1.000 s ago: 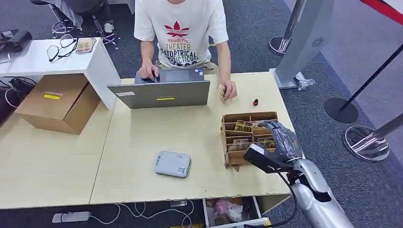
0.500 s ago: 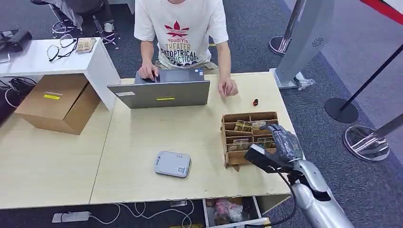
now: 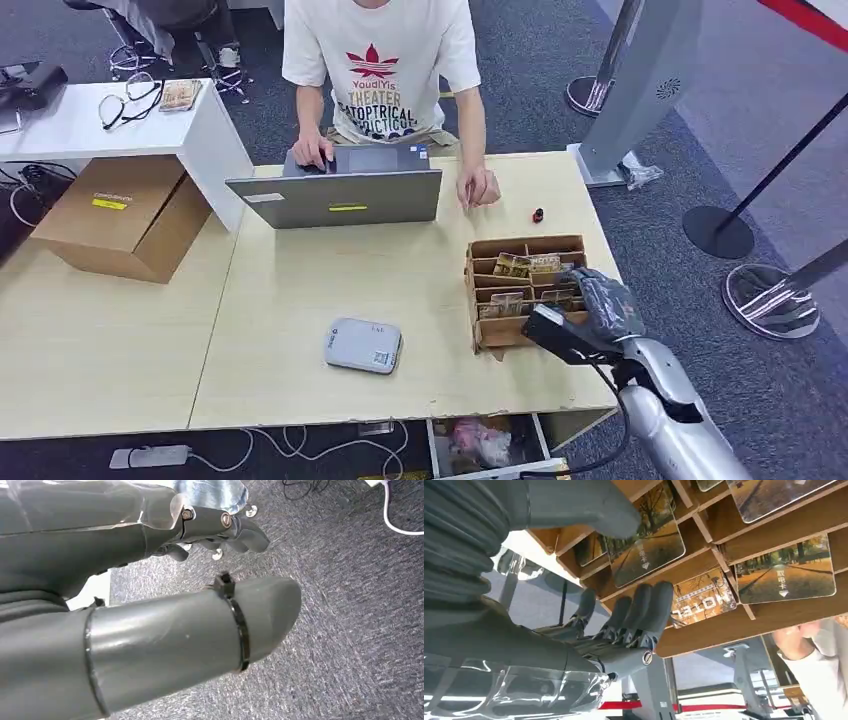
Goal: Pass the card to the sensor for recognition and then transmit it.
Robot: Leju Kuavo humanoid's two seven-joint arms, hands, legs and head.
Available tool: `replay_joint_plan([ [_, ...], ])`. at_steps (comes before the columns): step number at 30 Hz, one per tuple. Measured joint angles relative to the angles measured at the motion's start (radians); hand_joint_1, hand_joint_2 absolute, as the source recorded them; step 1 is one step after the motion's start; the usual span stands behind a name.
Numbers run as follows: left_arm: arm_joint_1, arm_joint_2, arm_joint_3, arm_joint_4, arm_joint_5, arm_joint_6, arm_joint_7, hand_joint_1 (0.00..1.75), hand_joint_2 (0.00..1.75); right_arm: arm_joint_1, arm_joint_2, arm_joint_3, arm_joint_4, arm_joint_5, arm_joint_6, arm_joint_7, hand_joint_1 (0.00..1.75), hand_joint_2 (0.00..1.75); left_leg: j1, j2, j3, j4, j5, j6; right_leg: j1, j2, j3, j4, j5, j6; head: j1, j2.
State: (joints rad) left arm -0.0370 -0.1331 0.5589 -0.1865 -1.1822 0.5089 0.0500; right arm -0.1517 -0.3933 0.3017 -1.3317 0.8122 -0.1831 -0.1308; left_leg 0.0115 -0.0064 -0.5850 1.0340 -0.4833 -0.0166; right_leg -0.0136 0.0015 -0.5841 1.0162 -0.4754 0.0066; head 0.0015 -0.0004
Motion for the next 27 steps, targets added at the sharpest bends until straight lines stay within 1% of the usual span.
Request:
replay_joint_plan([
  [2,0.0,0.001,0.0,0.0,0.003,-0.002,-0.002,0.0,0.0,-0.001,-0.003,0.0,0.002,-0.004,0.006,-0.003,1.08,1.75,0.0,0.0,0.0,0.0,0.0,0.0,0.0,0.0,0.0,0.0,0.0,0.0,-0.001,0.0],
  [3,0.0,0.003,0.001,0.0,0.006,-0.004,-0.006,0.0,0.0,-0.002,-0.006,0.0,0.004,-0.006,0.009,-0.003,1.06,1.75,0.0,0.0,0.0,0.0,0.0,0.0,0.0,0.0,0.0,0.0,0.0,0.0,0.0,0.0],
  [6,0.001,0.006,0.002,0.0,0.012,-0.006,-0.013,0.0,0.0,-0.009,-0.013,0.001,0.01,-0.015,0.022,-0.004,1.15,1.75,0.0,0.0,0.0,0.0,0.0,0.0,0.0,0.0,0.0,0.0,0.0,0.0,0.0,0.0],
  [7,0.001,0.008,0.002,0.0,0.013,-0.007,-0.015,0.0,0.0,-0.011,-0.014,0.001,0.012,-0.016,0.026,-0.004,1.13,1.75,0.0,0.0,0.0,0.0,0.0,0.0,0.0,0.0,0.0,0.0,0.0,0.0,0.0,0.0],
  [9,0.001,0.01,0.006,0.0,0.016,-0.009,-0.018,0.0,0.0,-0.014,-0.018,0.004,0.018,-0.018,0.032,-0.005,1.17,1.75,0.0,0.0,0.0,0.0,0.0,0.0,0.0,0.0,0.0,0.0,0.0,0.0,-0.001,0.0],
  [10,0.001,0.011,0.009,0.0,0.019,-0.009,-0.02,0.0,0.0,-0.017,-0.019,0.006,0.021,-0.021,0.039,-0.005,1.27,1.75,0.0,0.0,0.0,0.0,0.0,0.0,0.0,0.0,0.0,0.0,0.0,0.0,0.0,0.0],
  [11,0.002,0.013,0.01,0.0,0.021,-0.009,-0.021,0.0,0.0,-0.021,-0.022,0.008,0.024,-0.027,0.042,-0.005,1.26,1.75,0.0,0.0,0.0,0.0,0.0,0.0,0.0,0.0,0.0,0.0,0.0,0.0,0.0,0.0],
  [17,0.004,0.02,0.017,0.0,0.024,-0.011,-0.033,0.0,0.0,-0.038,-0.039,0.017,0.036,-0.048,0.055,-0.002,1.38,1.75,0.0,0.0,0.0,0.0,0.0,0.0,0.0,0.0,0.0,0.0,0.0,0.0,0.0,0.0],
  [18,0.004,0.021,0.017,0.0,0.023,-0.014,-0.034,0.0,0.0,-0.038,-0.044,0.017,0.036,-0.053,0.055,0.0,1.34,1.75,0.0,0.0,0.0,0.0,0.0,0.0,0.0,0.0,0.0,0.0,0.0,0.0,-0.001,0.0],
  [20,0.004,0.023,0.017,0.0,0.021,-0.017,-0.035,0.0,0.0,-0.036,-0.052,0.017,0.035,-0.064,0.061,0.006,1.43,1.75,0.0,0.0,0.0,0.0,0.0,0.0,0.0,0.0,0.0,0.0,0.0,0.0,-0.001,0.0],
  [21,0.004,0.023,0.017,0.0,0.019,-0.018,-0.035,0.0,0.0,-0.035,-0.055,0.017,0.034,-0.07,0.063,0.009,1.45,1.75,0.0,0.0,0.0,0.0,0.0,0.0,0.0,0.0,0.0,0.0,0.0,0.0,0.0,0.0],
  [22,0.004,0.024,0.017,0.0,0.018,-0.018,-0.035,0.0,0.0,-0.034,-0.058,0.017,0.032,-0.076,0.071,0.013,1.43,1.75,0.0,0.0,0.0,0.0,0.0,0.0,0.0,0.0,0.0,0.0,0.0,0.0,0.0,0.0],
  [27,0.004,0.027,0.017,0.0,0.012,-0.022,-0.035,0.0,0.0,-0.036,-0.075,0.016,0.026,-0.1,0.1,0.015,1.57,1.75,0.0,0.0,0.0,0.0,0.0,0.0,0.0,0.0,0.0,0.0,0.0,0.0,0.0,0.0],
])
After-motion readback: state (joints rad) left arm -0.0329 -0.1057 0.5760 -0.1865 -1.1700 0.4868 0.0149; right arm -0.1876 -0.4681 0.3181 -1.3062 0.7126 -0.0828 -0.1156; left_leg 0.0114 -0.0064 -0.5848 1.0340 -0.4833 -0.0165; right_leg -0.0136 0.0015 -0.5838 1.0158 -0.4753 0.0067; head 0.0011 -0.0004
